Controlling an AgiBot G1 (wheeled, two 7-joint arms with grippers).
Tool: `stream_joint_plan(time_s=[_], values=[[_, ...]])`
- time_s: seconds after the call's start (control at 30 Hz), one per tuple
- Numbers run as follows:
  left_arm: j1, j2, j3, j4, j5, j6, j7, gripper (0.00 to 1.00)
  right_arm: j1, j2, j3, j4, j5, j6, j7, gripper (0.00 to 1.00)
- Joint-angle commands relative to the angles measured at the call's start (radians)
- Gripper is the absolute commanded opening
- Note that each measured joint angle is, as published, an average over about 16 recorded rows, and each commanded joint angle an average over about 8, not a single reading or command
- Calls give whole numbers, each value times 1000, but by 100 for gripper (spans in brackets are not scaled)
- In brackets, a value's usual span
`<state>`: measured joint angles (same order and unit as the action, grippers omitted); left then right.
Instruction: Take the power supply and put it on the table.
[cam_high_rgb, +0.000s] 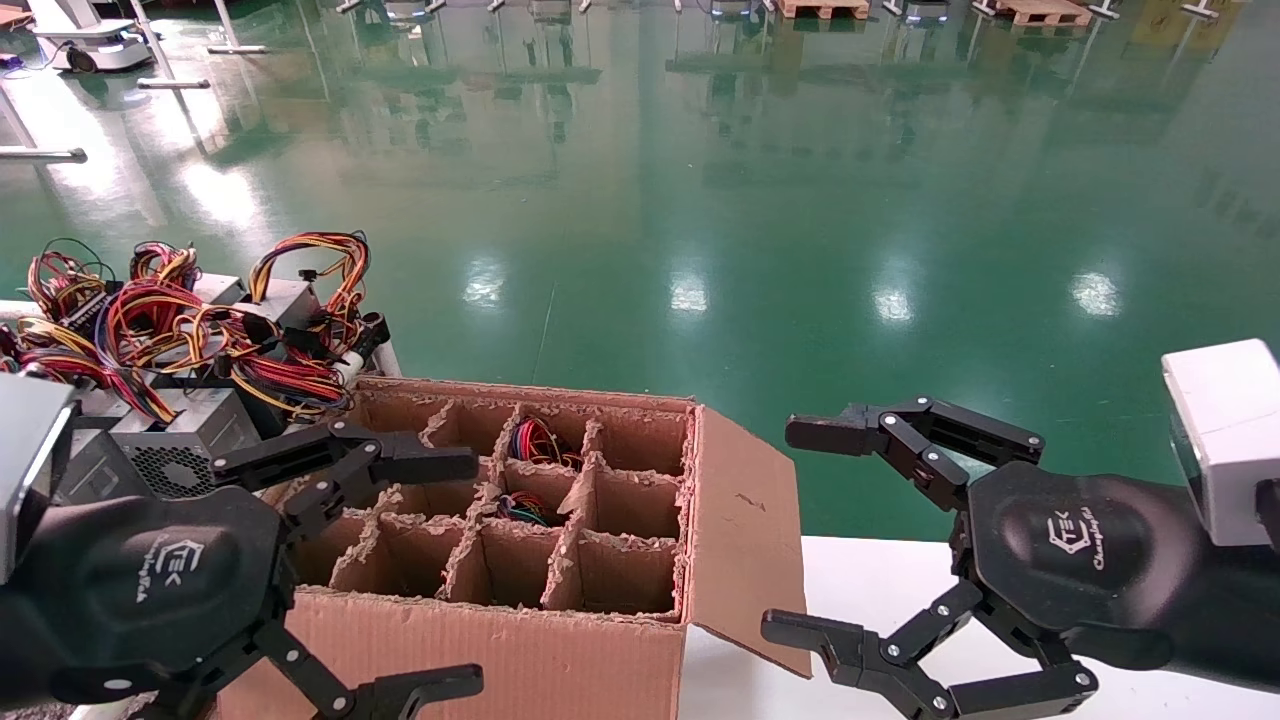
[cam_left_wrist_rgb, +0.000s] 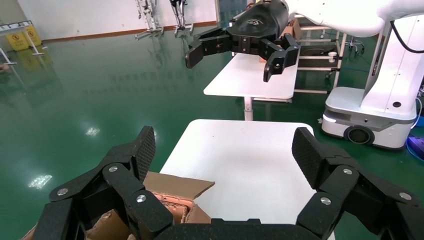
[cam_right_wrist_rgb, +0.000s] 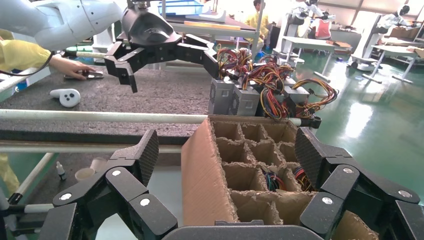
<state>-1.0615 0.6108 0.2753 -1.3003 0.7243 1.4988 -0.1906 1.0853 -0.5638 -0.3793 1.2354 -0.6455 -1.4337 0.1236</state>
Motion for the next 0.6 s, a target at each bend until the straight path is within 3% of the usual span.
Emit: stream_joint_plan(time_s=[0.03, 0.6], values=[[-3, 0, 1, 4, 1, -1, 1, 100, 0, 0, 0, 0, 0, 0, 0, 100], [-13, 0, 4, 18, 6, -3, 3, 100, 0, 0, 0, 0, 0, 0, 0, 100]])
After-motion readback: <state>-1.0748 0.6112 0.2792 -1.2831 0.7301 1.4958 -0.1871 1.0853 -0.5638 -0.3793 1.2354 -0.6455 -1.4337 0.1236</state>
